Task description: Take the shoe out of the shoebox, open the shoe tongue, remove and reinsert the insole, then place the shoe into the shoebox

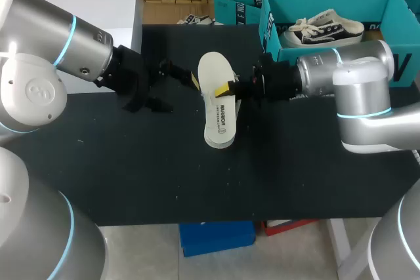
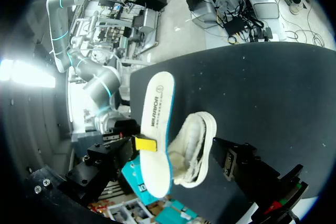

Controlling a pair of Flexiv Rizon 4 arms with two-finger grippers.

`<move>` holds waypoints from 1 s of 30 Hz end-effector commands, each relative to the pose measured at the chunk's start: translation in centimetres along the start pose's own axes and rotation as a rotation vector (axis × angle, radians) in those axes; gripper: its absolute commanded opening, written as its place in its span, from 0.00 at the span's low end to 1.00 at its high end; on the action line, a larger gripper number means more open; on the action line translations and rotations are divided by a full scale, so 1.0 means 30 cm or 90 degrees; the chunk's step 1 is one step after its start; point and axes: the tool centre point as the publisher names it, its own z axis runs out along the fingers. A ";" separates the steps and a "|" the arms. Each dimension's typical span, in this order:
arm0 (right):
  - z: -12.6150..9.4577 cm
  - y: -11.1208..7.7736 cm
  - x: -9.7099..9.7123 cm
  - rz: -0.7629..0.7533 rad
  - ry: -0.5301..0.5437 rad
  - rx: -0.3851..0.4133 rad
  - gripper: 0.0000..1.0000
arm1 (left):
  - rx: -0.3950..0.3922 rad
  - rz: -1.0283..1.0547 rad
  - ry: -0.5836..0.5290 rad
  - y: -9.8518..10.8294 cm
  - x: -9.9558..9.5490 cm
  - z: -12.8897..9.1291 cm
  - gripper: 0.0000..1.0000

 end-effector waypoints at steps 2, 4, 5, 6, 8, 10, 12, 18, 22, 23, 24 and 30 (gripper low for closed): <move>0.002 0.000 0.000 0.001 -0.001 0.000 0.00 | 0.019 -0.022 -0.050 -0.006 0.008 -0.003 1.00; 0.002 0.000 0.000 0.001 -0.001 0.000 0.00 | 0.034 -0.044 -0.091 0.005 0.013 -0.005 1.00; 0.002 0.000 0.000 0.001 -0.001 0.000 0.00 | 0.049 -0.058 -0.108 0.010 0.016 -0.005 1.00; 0.002 0.000 0.000 0.001 -0.001 0.000 0.00 | 0.050 -0.069 -0.124 0.016 0.019 -0.005 1.00; 0.002 0.000 0.000 0.001 -0.001 0.000 0.00 | 0.058 -0.093 -0.147 0.030 0.026 -0.002 1.00; 0.002 0.000 0.000 0.001 -0.001 0.000 0.00 | 0.054 -0.109 -0.175 0.042 0.031 0.004 1.00; 0.002 0.000 0.000 0.001 -0.001 0.000 0.00 | 0.040 -0.113 -0.190 0.054 0.035 0.011 1.00; 0.002 0.000 0.000 0.001 -0.001 0.000 0.00 | -0.018 -0.126 -0.244 0.084 0.032 0.026 1.00; 0.002 0.000 0.000 0.001 -0.001 0.000 0.00 | -0.049 -0.123 -0.267 0.092 0.023 0.046 1.00; 0.002 0.000 0.000 0.001 -0.001 0.000 0.00 | -0.057 -0.123 -0.273 0.094 0.020 0.053 1.00; 0.002 0.000 0.000 0.001 -0.001 0.000 0.00 | -0.058 -0.129 -0.284 0.095 0.019 0.059 1.00; 0.002 0.000 0.000 0.001 -0.001 0.000 0.00 | -0.073 -0.136 -0.304 0.105 0.017 0.099 1.00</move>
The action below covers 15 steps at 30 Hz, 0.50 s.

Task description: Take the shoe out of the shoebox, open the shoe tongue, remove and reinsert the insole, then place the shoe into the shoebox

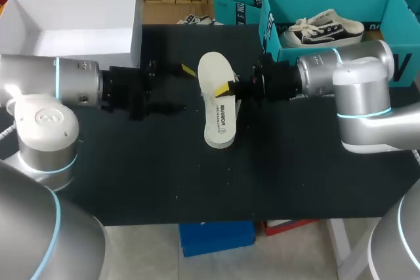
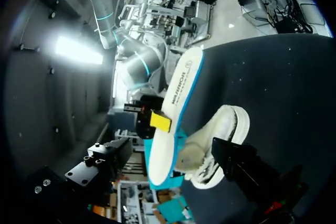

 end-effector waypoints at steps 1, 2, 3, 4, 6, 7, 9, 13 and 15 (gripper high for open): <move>0.002 0.000 0.000 0.001 -0.001 0.000 0.00 | -0.019 -0.002 -0.041 -0.002 0.022 0.039 1.00; 0.002 0.000 0.000 0.001 -0.001 0.000 0.00 | -0.018 -0.003 -0.047 0.000 0.024 0.045 1.00; 0.002 0.000 0.000 0.001 -0.001 0.000 0.00 | -0.017 -0.003 -0.048 0.003 0.026 0.051 1.00; 0.002 0.000 0.000 0.001 -0.001 0.000 0.00 | -0.013 -0.005 -0.050 0.005 0.028 0.058 1.00; 0.002 0.000 0.000 0.001 -0.001 0.000 0.00 | 0.010 -0.029 -0.046 0.006 0.031 0.066 1.00; 0.002 0.000 0.000 0.001 -0.001 0.000 0.00 | 0.017 -0.044 -0.033 0.005 0.030 0.065 1.00; 0.002 0.000 0.000 0.001 -0.001 0.000 0.00 | 0.017 -0.044 -0.033 0.005 0.030 0.065 1.00; 0.002 0.000 0.000 0.001 -0.001 0.000 0.00 | 0.017 -0.044 -0.033 0.005 0.030 0.065 1.00; 0.002 0.000 0.000 0.001 -0.001 0.000 0.00 | 0.017 -0.044 -0.033 0.005 0.030 0.065 1.00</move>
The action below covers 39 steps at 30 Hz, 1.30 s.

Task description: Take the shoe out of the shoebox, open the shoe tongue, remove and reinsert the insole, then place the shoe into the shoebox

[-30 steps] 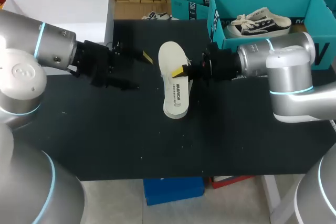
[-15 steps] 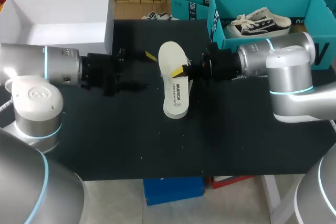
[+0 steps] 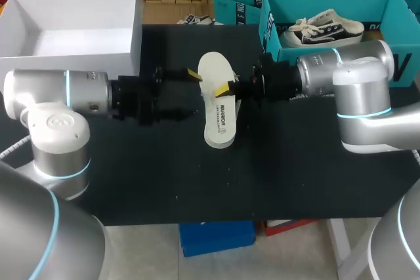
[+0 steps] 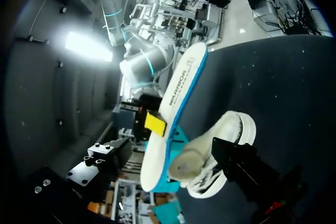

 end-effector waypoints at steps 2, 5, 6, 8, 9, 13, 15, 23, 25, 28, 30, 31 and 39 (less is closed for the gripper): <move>0.002 0.000 0.000 0.001 -0.001 0.000 0.00 | 0.001 0.001 0.004 0.004 -0.004 0.001 1.00; 0.002 0.000 0.000 0.001 -0.001 0.000 0.00 | 0.001 0.001 0.004 0.004 -0.004 0.001 1.00; 0.002 0.000 0.000 0.001 -0.001 0.000 0.00 | 0.001 0.001 0.004 0.004 -0.004 0.001 1.00; 0.002 0.000 0.000 0.001 -0.001 0.000 0.00 | 0.001 0.001 0.004 0.004 -0.004 0.001 1.00; 0.002 0.000 0.000 0.001 -0.001 0.000 0.00 | 0.001 0.001 0.004 0.004 -0.004 0.001 1.00; 0.002 0.000 0.000 0.001 -0.001 0.000 0.00 | 0.001 0.024 -0.029 -0.012 0.013 0.005 1.00; 0.002 0.000 0.000 0.001 -0.001 0.000 0.00 | -0.013 0.070 -0.073 -0.019 0.022 0.007 1.00; 0.002 0.000 0.000 0.001 -0.001 0.000 0.00 | -0.052 0.162 -0.155 -0.022 0.040 -0.011 1.00; 0.002 0.000 0.000 0.001 -0.001 0.000 0.00 | -0.048 0.168 -0.177 -0.014 0.041 -0.014 1.00; 0.002 0.000 0.000 0.001 -0.001 0.000 0.00 | -0.047 0.170 -0.190 -0.002 0.037 -0.014 1.00; 0.002 0.000 0.000 0.001 -0.001 0.000 0.00 | -0.044 0.164 -0.197 0.002 0.031 -0.009 1.00; 0.002 0.000 0.000 0.001 -0.001 0.000 0.00 | -0.045 0.165 -0.197 0.005 0.025 -0.008 1.00; 0.002 0.000 0.000 0.001 -0.001 0.000 0.00 | -0.036 0.185 -0.200 0.017 -0.011 0.014 1.00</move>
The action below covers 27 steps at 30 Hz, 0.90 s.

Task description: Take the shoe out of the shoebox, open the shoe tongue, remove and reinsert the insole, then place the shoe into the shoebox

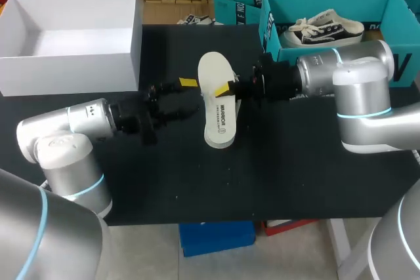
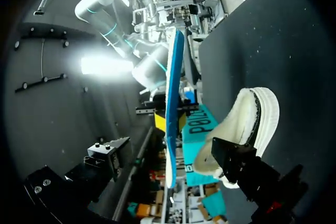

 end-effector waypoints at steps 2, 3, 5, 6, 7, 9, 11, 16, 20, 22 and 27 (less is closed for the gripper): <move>0.002 0.000 0.000 0.001 -0.001 0.000 0.00 | 0.008 0.003 0.004 0.014 0.001 0.030 1.00; 0.002 0.000 0.000 0.001 -0.001 0.000 0.00 | 0.010 0.003 0.003 0.014 0.002 0.035 1.00; 0.002 0.000 0.000 0.001 -0.001 0.000 0.00 | 0.014 0.003 0.002 0.011 0.002 0.046 1.00; 0.002 0.000 0.000 0.001 -0.001 0.000 0.00 | 0.015 0.002 0.000 0.011 0.001 0.052 1.00; 0.002 0.000 0.000 0.001 -0.001 0.000 0.00 | 0.017 0.001 -0.001 0.010 0.000 0.058 0.98; 0.002 0.000 0.000 0.001 -0.001 0.000 0.00 | 0.020 0.003 -0.002 0.007 -0.001 0.070 0.86; 0.002 0.000 0.000 0.001 -0.001 0.000 0.00 | 0.022 0.004 -0.003 0.008 0.000 0.079 0.87; 0.002 0.000 0.000 0.001 -0.001 0.000 0.00 | 0.027 0.004 -0.007 0.010 0.001 0.104 0.76; 0.002 0.000 0.000 0.001 -0.001 0.000 0.00 | 0.031 0.006 -0.009 0.010 0.000 0.122 0.60; 0.002 0.000 0.000 0.001 -0.001 0.000 0.00 | 0.032 0.008 -0.011 0.010 0.000 0.128 0.49; 0.002 0.000 0.000 0.001 -0.001 0.000 0.00 | 0.030 0.008 -0.009 0.013 0.010 0.135 0.30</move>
